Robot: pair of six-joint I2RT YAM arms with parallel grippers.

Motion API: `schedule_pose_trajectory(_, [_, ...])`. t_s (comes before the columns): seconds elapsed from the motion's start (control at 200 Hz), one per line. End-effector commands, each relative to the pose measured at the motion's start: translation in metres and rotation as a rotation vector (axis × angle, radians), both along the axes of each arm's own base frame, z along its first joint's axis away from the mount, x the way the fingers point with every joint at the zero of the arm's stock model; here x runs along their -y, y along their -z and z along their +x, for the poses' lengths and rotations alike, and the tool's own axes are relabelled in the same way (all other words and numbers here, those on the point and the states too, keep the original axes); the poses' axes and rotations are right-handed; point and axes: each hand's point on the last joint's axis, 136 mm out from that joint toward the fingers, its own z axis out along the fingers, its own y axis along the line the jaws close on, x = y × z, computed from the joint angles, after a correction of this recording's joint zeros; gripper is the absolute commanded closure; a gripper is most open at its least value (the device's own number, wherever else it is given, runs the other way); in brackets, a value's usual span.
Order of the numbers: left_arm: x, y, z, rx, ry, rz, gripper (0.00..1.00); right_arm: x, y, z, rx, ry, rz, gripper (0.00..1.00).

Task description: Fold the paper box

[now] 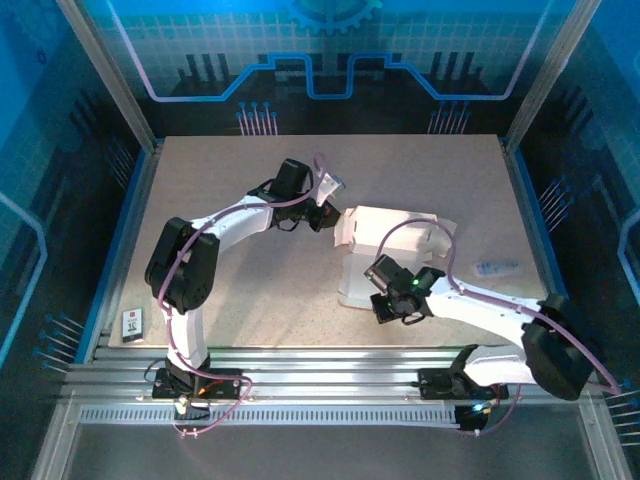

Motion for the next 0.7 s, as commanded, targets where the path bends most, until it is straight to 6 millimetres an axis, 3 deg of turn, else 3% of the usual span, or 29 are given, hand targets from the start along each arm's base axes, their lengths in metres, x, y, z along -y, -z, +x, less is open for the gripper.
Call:
schedule_pose_trajectory(0.0, [0.002, -0.015, -0.006, 0.013, 0.007, 0.004, 1.0, -0.003, 0.015, 0.002, -0.038, 0.063, 0.044, 0.9])
schedule_pose_trajectory(0.255, [0.009, -0.013, -0.015, -0.03, 0.024, 0.033, 1.0, -0.014, 0.034, 0.002, -0.084, 0.048, 0.07, 0.93])
schedule_pose_trajectory(0.695, [0.018, -0.014, -0.036, -0.161, 0.032, 0.055, 1.0, -0.043, 0.03, 0.005, -0.091, -0.003, 0.142, 0.95])
